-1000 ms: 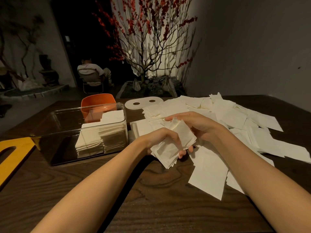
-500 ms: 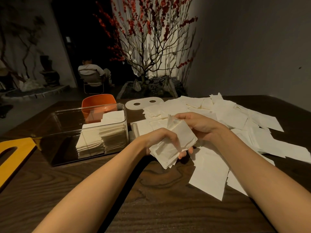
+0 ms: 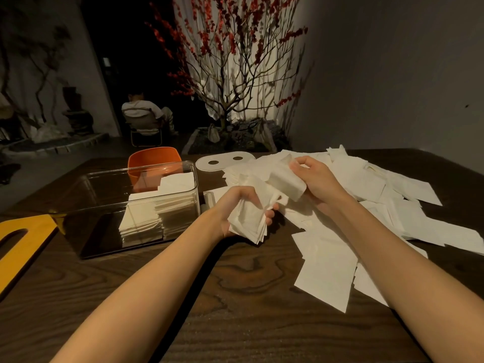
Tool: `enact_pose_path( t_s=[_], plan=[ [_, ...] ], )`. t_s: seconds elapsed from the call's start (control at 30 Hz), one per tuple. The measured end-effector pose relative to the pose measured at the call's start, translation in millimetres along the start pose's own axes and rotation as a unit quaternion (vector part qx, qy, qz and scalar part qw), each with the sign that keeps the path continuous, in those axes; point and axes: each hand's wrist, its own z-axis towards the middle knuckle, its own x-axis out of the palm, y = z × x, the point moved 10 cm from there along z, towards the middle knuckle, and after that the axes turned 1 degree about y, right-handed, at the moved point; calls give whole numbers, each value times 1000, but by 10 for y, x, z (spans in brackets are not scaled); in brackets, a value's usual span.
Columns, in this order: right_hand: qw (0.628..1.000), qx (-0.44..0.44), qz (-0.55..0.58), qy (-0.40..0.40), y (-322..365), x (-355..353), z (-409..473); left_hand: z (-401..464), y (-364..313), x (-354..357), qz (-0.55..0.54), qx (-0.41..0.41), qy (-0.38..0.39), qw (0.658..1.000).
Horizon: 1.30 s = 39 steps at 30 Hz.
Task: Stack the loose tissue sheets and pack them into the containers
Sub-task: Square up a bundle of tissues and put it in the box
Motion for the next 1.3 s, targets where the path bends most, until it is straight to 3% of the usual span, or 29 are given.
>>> enact_pose_path(
  t_s=[0.07,0.17,0.23,0.47,0.73,1.0,1.17,1.3],
  plan=[
    [998,3,38,48,42,66,-44,-2,-54,-135,-43,21,-53,997],
    [978,3,101,181,182,336,-196,-43,-119,-281,-26,66,-130,989],
    [971,-12,77,224,248,484,-290,-33,-94,-268,-18,62,-137,988],
    [995,-37,-46,78,84,490,-269,65,98,92,-61,11,-45,997],
    [996,-12,-39,77,-2,433,-223,-8,14,19,-24,36,-100,994],
    [991,-15,-129,15,-140,196,-43,-50,-205,-245,-98,96,-151,979],
    [907,-85,-412,23,-144,213,30,-75,-231,-297,-93,114,-173,974],
    [794,-79,-597,89,-209,367,-30,-56,-256,-345,-97,125,-199,967]
  ],
)
